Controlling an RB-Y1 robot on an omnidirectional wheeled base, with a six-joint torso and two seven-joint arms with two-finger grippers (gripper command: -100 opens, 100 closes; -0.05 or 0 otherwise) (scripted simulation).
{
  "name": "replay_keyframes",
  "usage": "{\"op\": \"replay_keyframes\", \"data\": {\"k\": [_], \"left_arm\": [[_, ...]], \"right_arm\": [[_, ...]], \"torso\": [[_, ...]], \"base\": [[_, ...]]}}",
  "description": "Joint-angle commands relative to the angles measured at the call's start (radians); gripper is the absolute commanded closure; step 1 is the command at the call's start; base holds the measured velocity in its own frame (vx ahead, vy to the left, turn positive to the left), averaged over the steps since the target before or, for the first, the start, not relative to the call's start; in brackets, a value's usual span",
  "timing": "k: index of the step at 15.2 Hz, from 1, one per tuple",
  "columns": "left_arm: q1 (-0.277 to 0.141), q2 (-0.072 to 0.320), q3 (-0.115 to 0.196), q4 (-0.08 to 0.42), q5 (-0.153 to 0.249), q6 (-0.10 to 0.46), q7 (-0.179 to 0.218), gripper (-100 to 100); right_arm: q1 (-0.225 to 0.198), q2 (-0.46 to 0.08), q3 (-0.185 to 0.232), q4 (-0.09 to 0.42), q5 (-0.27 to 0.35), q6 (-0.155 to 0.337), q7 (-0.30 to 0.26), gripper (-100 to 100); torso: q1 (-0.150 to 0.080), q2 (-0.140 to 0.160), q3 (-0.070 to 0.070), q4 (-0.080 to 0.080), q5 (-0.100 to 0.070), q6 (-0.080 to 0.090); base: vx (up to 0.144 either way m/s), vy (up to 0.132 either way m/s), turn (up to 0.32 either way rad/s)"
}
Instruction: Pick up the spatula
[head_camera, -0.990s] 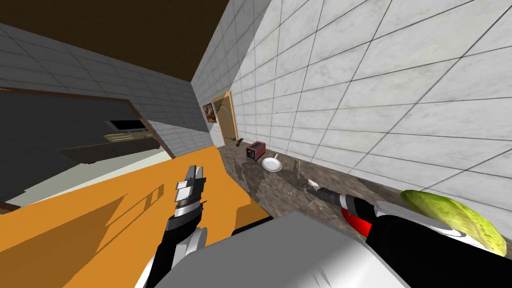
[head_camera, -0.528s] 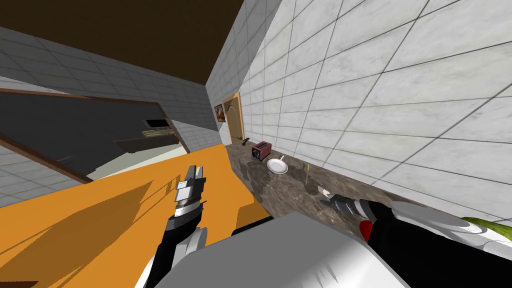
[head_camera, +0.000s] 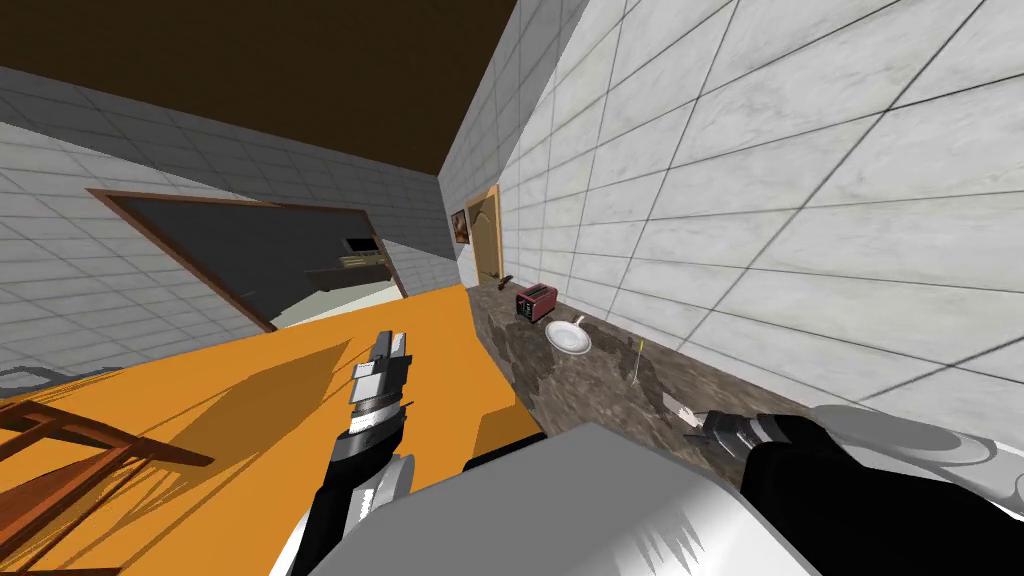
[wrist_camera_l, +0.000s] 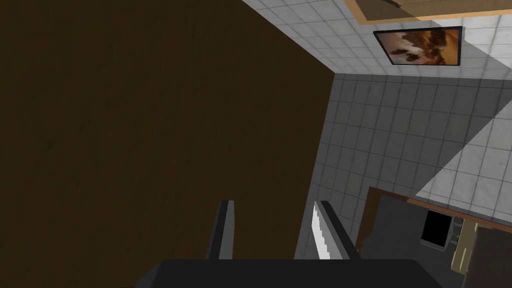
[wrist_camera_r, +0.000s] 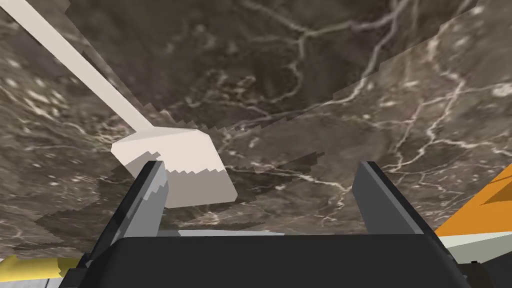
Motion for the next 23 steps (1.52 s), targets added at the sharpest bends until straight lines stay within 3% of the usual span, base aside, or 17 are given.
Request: {"op": "replay_keyframes", "data": {"k": [1,6,11,12,13,16,17,18,22,23], "left_arm": [[0.0,0.0,0.0,0.0,0.0,0.0,0.0,0],[0.0,0.0,0.0,0.0,0.0,0.0,0.0,0],[0.0,0.0,0.0,0.0,0.0,0.0,0.0,0],[0.0,0.0,0.0,0.0,0.0,0.0,0.0,0],[0.0,0.0,0.0,0.0,0.0,0.0,0.0,0],[0.0,0.0,0.0,0.0,0.0,0.0,0.0,0],[0.0,0.0,0.0,0.0,0.0,0.0,0.0,0],[0.0,0.0,0.0,0.0,0.0,0.0,0.0,0],[0.0,0.0,0.0,0.0,0.0,0.0,0.0,0],[0.0,0.0,0.0,0.0,0.0,0.0,0.0,0]], "right_arm": [[0.026,-0.032,0.0,0.037,0.023,-0.021,-0.002,-100],[0.11,-0.109,0.041,0.112,0.11,-0.053,-0.012,-100],[0.162,-0.146,0.075,0.153,0.161,-0.074,-0.018,-100],[0.15,-0.139,0.067,0.138,0.149,-0.064,-0.021,-100],[0.132,-0.112,0.102,0.145,0.159,-0.046,-0.02,-100],[0.104,-0.077,0.146,0.154,0.168,-0.022,-0.017,-100],[0.113,-0.089,0.128,0.154,0.164,-0.035,-0.015,-100],[0.111,-0.085,0.132,0.156,0.165,-0.032,-0.013,100],[0.111,-0.086,0.132,0.156,0.165,-0.032,-0.013,100],[0.132,-0.112,0.102,0.145,0.159,-0.046,-0.02,100]], "torso": [[0.0,0.0,0.0,0.0,0.0,0.0],[0.0,0.0,0.0,0.0,0.0,0.0],[0.0,0.0,0.0,0.0,0.0,0.001],[0.0,0.0,0.0,0.0,0.0,0.001],[0.001,0.0,0.0,0.0,0.0,0.001],[0.002,0.001,0.001,0.0,0.0,0.001],[0.002,0.001,0.001,0.001,0.0,0.001],[0.002,0.001,0.001,0.001,0.0,0.002],[0.003,0.001,0.0,0.0,0.0,0.002],[0.003,0.001,0.0,0.0,0.0,0.002]], "base": [[0.0,-0.038,0.238],[0.001,-0.031,0.224],[0.001,-0.032,0.168],[-0.001,-0.021,0.056],[-0.005,-0.013,0.131],[-0.013,-0.015,0.161],[-0.01,-0.012,0.053],[-0.003,-0.005,0.001],[0.0,0.0,0.0],[0.007,0.004,-0.12]]}}
